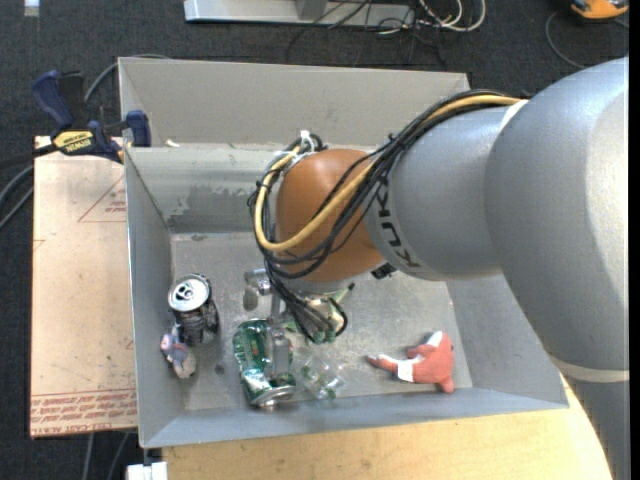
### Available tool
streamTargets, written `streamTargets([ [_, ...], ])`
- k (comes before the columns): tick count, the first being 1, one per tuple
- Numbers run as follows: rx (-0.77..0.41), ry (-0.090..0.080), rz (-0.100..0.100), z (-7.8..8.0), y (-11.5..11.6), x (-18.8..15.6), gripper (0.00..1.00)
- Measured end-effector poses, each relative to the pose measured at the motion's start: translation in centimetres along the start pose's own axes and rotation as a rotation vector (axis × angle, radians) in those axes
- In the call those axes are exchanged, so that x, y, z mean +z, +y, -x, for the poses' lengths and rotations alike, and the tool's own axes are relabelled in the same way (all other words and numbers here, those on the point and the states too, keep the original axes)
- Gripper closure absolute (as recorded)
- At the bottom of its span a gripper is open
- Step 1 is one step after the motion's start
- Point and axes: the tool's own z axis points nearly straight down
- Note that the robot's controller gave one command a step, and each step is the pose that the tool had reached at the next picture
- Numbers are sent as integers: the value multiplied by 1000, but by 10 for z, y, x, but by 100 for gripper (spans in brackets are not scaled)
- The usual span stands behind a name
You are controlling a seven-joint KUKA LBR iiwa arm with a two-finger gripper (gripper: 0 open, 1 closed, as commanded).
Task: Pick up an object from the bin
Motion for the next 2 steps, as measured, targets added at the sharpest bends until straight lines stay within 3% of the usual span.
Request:
streamTargets([
  [1,-334,-9,-1,-3,6,25,100],
  [2,-334,-9,-1,-3,6,25,100],
])
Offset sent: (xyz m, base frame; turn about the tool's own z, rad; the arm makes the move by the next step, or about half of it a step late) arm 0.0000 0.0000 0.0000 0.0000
